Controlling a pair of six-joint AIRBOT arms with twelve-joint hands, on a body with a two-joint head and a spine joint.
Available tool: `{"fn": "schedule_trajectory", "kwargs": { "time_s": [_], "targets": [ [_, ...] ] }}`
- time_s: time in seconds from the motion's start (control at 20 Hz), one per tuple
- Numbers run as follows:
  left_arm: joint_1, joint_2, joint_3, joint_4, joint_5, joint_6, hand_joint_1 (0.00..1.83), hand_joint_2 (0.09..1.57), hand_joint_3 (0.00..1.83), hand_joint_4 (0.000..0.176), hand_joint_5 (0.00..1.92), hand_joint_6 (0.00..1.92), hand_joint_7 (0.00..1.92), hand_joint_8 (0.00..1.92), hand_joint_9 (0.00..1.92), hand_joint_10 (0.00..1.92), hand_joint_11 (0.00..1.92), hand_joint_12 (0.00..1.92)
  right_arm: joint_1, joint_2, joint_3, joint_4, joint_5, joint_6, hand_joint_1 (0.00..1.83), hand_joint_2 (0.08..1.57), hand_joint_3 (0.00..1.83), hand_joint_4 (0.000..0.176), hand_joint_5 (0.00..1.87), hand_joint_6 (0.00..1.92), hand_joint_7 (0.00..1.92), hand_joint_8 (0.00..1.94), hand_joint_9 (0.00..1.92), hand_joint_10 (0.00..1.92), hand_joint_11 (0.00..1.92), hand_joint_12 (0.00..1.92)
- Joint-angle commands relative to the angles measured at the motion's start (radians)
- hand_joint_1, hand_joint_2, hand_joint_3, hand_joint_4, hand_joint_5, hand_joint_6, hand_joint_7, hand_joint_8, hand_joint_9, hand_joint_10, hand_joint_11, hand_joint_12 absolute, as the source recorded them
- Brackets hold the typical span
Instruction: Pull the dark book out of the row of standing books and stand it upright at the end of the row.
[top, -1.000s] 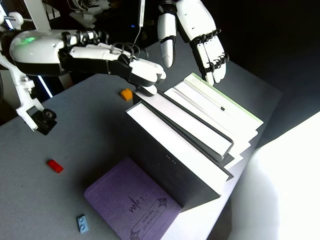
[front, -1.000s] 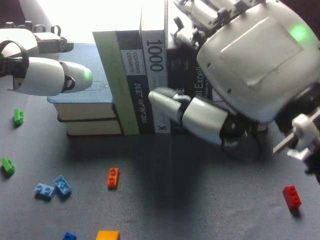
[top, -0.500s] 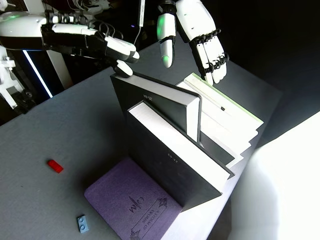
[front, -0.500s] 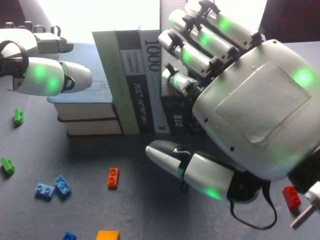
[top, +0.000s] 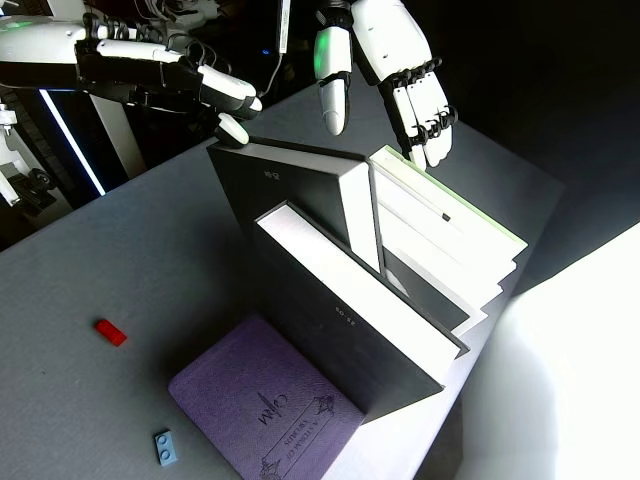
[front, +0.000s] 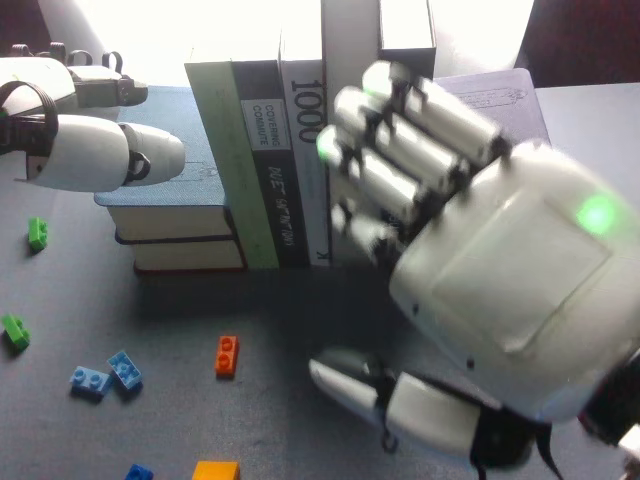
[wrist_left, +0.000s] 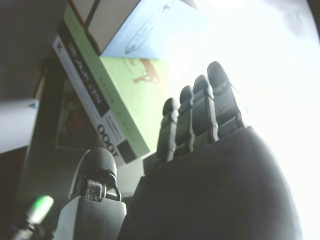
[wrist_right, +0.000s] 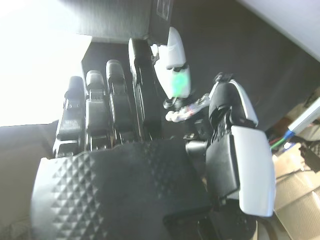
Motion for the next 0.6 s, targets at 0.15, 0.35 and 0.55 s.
{"fn": "schedule_trajectory", "kwargs": {
  "time_s": [0.15, 0.35, 0.55],
  "targets": [
    [-0.013, 0.009, 0.005, 0.054, -0.031, 0.0, 0.0, 1.31, 0.0, 0.039, 0.09, 0.0, 0.09, 0.0, 0.07, 0.0, 0.0, 0.35, -0.014, 0.009, -0.009, -0.074, 0.054, -0.01, 0.0, 1.18, 0.0, 0.0, 0.76, 0.0, 0.25, 0.0, 0.13, 0.0, 0.0, 0.35],
    [-0.013, 0.009, 0.005, 0.054, -0.031, 0.0, 0.0, 1.31, 0.0, 0.048, 0.08, 0.01, 0.1, 0.0, 0.08, 0.01, 0.0, 0.36, -0.073, 0.008, -0.007, -0.074, 0.022, -0.012, 0.0, 1.18, 0.0, 0.0, 0.75, 0.0, 0.26, 0.0, 0.13, 0.0, 0.0, 0.34],
    [-0.013, 0.009, 0.005, 0.054, -0.031, 0.0, 0.0, 1.31, 0.0, 0.039, 0.09, 0.0, 0.1, 0.0, 0.07, 0.0, 0.0, 0.34, -0.113, 0.005, -0.001, -0.074, 0.005, -0.007, 0.0, 1.18, 0.0, 0.0, 0.76, 0.0, 0.26, 0.0, 0.12, 0.0, 0.0, 0.29]
  ]
}}
